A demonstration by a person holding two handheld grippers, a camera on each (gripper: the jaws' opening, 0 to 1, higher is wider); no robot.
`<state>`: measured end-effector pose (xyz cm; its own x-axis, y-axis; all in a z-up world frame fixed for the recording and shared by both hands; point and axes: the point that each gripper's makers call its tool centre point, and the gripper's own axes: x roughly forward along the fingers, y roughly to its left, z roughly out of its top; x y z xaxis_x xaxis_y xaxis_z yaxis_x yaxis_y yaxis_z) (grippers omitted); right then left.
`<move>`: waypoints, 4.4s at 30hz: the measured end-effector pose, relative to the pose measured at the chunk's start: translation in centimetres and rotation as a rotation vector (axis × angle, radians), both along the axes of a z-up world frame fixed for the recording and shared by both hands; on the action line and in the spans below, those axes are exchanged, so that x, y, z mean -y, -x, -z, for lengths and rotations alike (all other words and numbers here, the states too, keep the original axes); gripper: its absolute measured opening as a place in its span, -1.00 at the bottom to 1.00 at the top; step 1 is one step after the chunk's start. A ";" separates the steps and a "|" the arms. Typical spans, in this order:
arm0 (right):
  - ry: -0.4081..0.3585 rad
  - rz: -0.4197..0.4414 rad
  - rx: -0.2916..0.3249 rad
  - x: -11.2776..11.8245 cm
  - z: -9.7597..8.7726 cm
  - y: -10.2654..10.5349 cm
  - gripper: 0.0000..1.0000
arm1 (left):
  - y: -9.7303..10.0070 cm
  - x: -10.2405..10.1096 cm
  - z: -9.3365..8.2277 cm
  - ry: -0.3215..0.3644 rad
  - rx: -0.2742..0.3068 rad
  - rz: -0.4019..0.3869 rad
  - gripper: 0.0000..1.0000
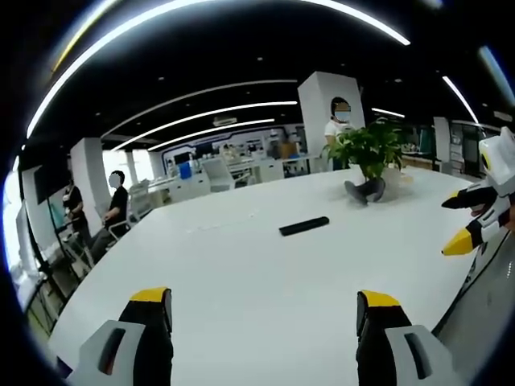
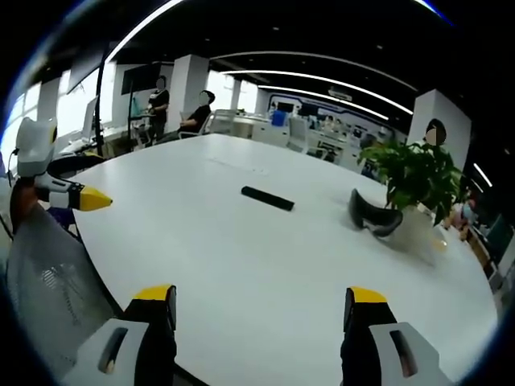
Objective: Press the specified remote control buttons in sequence, fully releasing each button before pressing the next.
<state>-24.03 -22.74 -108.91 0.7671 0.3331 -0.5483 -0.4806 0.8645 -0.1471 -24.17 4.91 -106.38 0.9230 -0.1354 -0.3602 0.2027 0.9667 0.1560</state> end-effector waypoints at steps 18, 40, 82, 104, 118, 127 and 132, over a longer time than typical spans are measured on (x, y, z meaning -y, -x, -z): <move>-0.010 -0.010 0.001 -0.2 -0.1 0.0 0.69 | -0.2 -0.3 -0.4 -0.001 0.014 -0.011 0.97; -0.047 -0.010 -0.006 -0.3 -0.2 0.0 0.67 | -6.1 -0.6 -3.2 -0.037 0.030 0.048 0.97; -0.065 -0.006 -0.055 -0.4 0.4 -0.1 0.57 | -24.2 9.5 3.0 -0.274 -0.273 0.527 0.36; -0.040 0.009 -0.091 0.0 1.3 -0.1 0.56 | -29.8 11.5 9.1 -0.537 -0.420 0.718 -0.04; -0.028 0.009 -0.106 0.0 1.7 -0.1 0.55 | -31.7 11.0 11.9 -0.645 -0.559 0.794 -0.04; -0.021 0.003 -0.117 -0.2 1.9 0.0 0.55 | -32.0 11.6 12.4 -0.662 -0.628 0.887 -0.09; -0.011 0.000 -0.122 -0.2 2.1 0.1 0.55 | -31.5 11.6 12.8 -0.630 -0.731 0.915 -0.16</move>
